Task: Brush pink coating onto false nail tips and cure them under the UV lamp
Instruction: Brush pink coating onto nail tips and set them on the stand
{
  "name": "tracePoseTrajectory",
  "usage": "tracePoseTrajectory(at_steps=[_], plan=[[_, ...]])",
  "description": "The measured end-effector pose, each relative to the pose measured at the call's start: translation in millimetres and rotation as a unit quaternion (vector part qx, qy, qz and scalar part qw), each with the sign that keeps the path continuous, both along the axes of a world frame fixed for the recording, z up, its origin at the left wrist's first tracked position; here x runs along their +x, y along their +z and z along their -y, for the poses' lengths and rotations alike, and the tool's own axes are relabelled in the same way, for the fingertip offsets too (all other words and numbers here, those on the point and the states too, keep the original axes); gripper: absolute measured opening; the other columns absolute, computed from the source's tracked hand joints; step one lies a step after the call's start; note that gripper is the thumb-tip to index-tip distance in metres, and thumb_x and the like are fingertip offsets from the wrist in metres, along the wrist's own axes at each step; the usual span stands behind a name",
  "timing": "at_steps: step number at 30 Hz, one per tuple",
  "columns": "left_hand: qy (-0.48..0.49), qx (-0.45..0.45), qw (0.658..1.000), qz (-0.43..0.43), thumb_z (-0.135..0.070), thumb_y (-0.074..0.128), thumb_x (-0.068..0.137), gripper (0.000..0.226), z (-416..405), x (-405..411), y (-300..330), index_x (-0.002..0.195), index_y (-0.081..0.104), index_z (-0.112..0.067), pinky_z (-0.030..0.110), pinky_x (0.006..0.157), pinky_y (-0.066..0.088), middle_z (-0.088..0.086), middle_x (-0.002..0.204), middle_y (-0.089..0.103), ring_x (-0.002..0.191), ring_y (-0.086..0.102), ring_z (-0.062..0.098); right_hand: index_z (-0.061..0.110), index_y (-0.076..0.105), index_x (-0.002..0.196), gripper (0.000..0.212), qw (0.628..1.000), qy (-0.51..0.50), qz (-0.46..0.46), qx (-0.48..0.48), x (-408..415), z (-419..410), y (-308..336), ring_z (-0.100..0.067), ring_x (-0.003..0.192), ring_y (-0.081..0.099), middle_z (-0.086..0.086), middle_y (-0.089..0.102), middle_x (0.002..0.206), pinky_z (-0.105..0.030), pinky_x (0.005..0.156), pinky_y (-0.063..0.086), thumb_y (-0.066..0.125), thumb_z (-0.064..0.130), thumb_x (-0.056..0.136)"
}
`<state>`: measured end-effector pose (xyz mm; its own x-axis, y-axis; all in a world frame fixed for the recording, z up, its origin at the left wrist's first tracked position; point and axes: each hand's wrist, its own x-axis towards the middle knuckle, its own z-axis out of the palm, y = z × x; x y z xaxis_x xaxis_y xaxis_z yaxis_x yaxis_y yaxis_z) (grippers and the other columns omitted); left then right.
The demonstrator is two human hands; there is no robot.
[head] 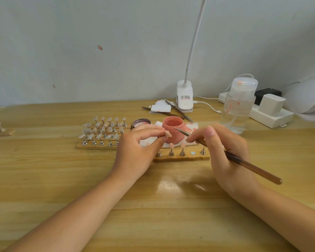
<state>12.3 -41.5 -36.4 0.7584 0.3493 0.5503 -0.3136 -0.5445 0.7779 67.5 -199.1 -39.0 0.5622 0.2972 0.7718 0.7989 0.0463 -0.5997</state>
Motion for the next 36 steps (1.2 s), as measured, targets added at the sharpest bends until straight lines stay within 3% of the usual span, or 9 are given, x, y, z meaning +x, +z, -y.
tracePoseTrajectory(at_steps=[4, 8, 14, 18, 22, 27, 33, 36], plan=[[-0.007, -0.005, 1.0, -0.013, -0.008, 0.069, 0.077, 0.02, -0.7, 1.0, -1.4, 0.085, 0.07, -0.026, -0.002, 0.075, 0.033, -0.008, 0.09, 0.063, 0.087, 0.054, -0.014, 0.011, 0.067, 0.076, 0.034, 0.998, -0.022, 0.044, -0.027, 0.3, -3.4, -1.6, 0.001, 0.078, 0.056, 0.026, 0.057, 0.08, -0.018, 0.071, 0.041, 0.039, 0.023, 0.092], [-0.012, 0.004, 1.0, -0.018, -0.01, 0.068, 0.078, 0.017, -0.9, 2.2, -2.7, 0.09, 0.07, -0.022, 0.001, 0.077, 0.035, -0.005, 0.089, 0.066, 0.087, 0.057, -0.007, 0.011, 0.07, 0.08, 0.032, 0.996, -0.03, 0.065, -0.05, 2.4, -5.6, -2.2, -0.004, 0.081, 0.058, 0.019, 0.061, 0.083, -0.021, 0.073, 0.043, 0.043, 0.023, 0.091], [-0.013, 0.009, 1.0, -0.005, -0.01, 0.067, 0.078, 0.024, -0.1, 2.2, -2.2, 0.084, 0.066, -0.033, -0.001, 0.076, 0.034, -0.016, 0.086, 0.063, 0.085, 0.055, -0.016, 0.01, 0.069, 0.066, 0.052, 0.997, -0.014, 0.055, -0.058, 1.6, -1.1, -3.9, -0.013, 0.06, 0.055, 0.004, 0.06, 0.061, -0.031, 0.059, 0.042, 0.034, 0.035, 0.096], [-0.023, 0.005, 1.0, -0.005, -0.01, 0.067, 0.078, 0.019, -0.5, 2.3, -2.8, 0.088, 0.068, -0.027, 0.0, 0.076, 0.035, -0.014, 0.086, 0.064, 0.084, 0.057, -0.014, 0.009, 0.069, 0.076, 0.039, 0.996, -0.031, 0.062, -0.055, -0.1, -3.5, -0.5, -0.01, 0.072, 0.059, 0.012, 0.063, 0.075, -0.029, 0.066, 0.045, 0.039, 0.026, 0.093], [-0.026, 0.015, 1.0, -0.002, -0.012, 0.067, 0.077, 0.019, -1.4, 2.5, -3.1, 0.088, 0.068, -0.028, 0.002, 0.077, 0.037, -0.013, 0.086, 0.066, 0.085, 0.059, -0.009, 0.007, 0.068, 0.066, 0.048, 0.999, -0.001, 0.015, -0.052, 0.0, -1.1, -2.1, -0.013, 0.064, 0.059, 0.004, 0.064, 0.065, -0.038, 0.061, 0.046, 0.036, 0.029, 0.092], [-0.041, 0.023, 0.999, 0.005, -0.018, 0.066, 0.077, 0.013, -1.8, 2.6, -3.2, 0.086, 0.07, -0.026, 0.004, 0.076, 0.039, -0.014, 0.085, 0.068, 0.084, 0.061, -0.005, 0.02, 0.066, 0.076, 0.032, 0.999, -0.022, 0.024, -0.039, -2.3, -3.0, 3.7, -0.001, 0.079, 0.059, 0.023, 0.06, 0.079, -0.022, 0.072, 0.045, 0.038, 0.028, 0.092], [-0.05, 0.026, 0.998, -0.003, -0.02, 0.068, 0.075, 0.02, -1.7, 1.2, -1.5, 0.074, 0.068, -0.04, 0.002, 0.075, 0.039, -0.032, 0.074, 0.065, 0.084, 0.06, -0.011, 0.008, 0.067, 0.063, 0.047, 0.999, 0.011, -0.004, -0.036, -1.1, 1.8, -0.2, -0.008, 0.061, 0.059, 0.001, 0.064, 0.06, -0.03, 0.063, 0.045, 0.036, 0.029, 0.092], [-0.054, 0.022, 0.998, -0.002, -0.028, 0.065, 0.073, 0.015, 0.3, -0.4, 0.5, 0.072, 0.066, -0.044, 0.001, 0.076, 0.039, -0.034, 0.073, 0.064, 0.084, 0.06, -0.013, 0.014, 0.066, 0.072, 0.041, 0.999, 0.024, -0.018, 0.01, -0.5, 1.9, 2.5, -0.009, 0.067, 0.063, 0.001, 0.066, 0.068, -0.026, 0.065, 0.05, 0.035, 0.027, 0.095]])
